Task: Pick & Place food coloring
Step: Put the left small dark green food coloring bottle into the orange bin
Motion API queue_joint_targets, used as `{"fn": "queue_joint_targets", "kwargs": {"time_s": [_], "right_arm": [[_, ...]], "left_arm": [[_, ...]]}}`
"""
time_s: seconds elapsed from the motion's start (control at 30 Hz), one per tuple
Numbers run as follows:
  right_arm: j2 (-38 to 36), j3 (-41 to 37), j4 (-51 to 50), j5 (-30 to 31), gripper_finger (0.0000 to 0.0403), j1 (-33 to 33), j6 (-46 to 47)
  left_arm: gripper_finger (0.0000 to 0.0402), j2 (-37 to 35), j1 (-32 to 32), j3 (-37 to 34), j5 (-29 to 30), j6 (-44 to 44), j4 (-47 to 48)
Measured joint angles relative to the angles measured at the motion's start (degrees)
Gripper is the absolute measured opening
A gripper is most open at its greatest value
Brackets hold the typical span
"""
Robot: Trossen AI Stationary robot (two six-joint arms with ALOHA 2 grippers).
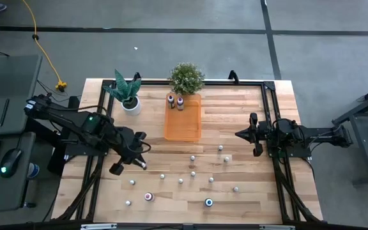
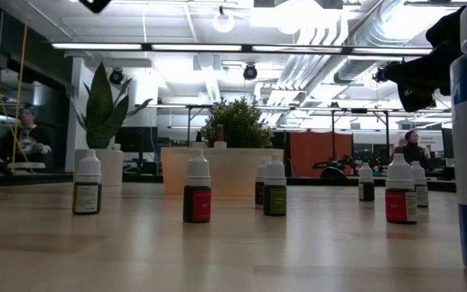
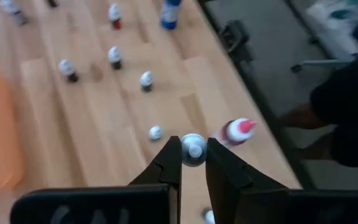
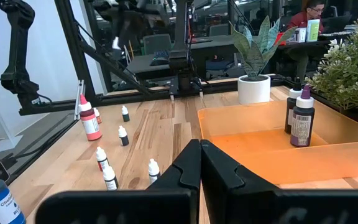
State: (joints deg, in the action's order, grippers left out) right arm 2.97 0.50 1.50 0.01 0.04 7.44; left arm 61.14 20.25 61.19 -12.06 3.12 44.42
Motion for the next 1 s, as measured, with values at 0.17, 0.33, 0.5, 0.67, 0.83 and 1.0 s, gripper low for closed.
{"fn": "queue_joint_targets", "kwargs": {"time_s": [0.17, 0.33, 0.5, 0.67, 0.83, 1.0], "right_arm": [[0.0, 0.0, 0.0, 0.0, 0.0000, 0.0, 0.0], [0.0, 0.0, 0.0, 0.0, 0.0000, 0.0, 0.0], [0.0, 0.0, 0.0, 0.0, 0.0000, 0.0, 0.0], [0.0, 0.0, 0.0, 0.0, 0.0000, 0.0, 0.0], [-0.1, 0.0, 0.0, 0.0, 0.0000, 0.0, 0.0], [0.0, 0.0, 0.0, 0.0, 0.0000, 0.0, 0.0]], "left_arm": [[0.0033, 0.0, 0.0, 1.0, -1.7, -1.6, -1.8], [0.0033, 0.8, 0.0, 1.2, 2.5, -1.8, -6.5], [0.0034, 3.3, 0.0, 1.2, 11.5, 1.9, -12.0], [0.0034, 8.7, -2.1, 5.6, 21.7, 8.0, -11.1], [0.0035, 16.1, -5.2, 13.1, 30.8, 13.3, -5.0], [0.0035, 22.9, -8.1, 17.3, 35.2, 13.3, -3.1]]}}
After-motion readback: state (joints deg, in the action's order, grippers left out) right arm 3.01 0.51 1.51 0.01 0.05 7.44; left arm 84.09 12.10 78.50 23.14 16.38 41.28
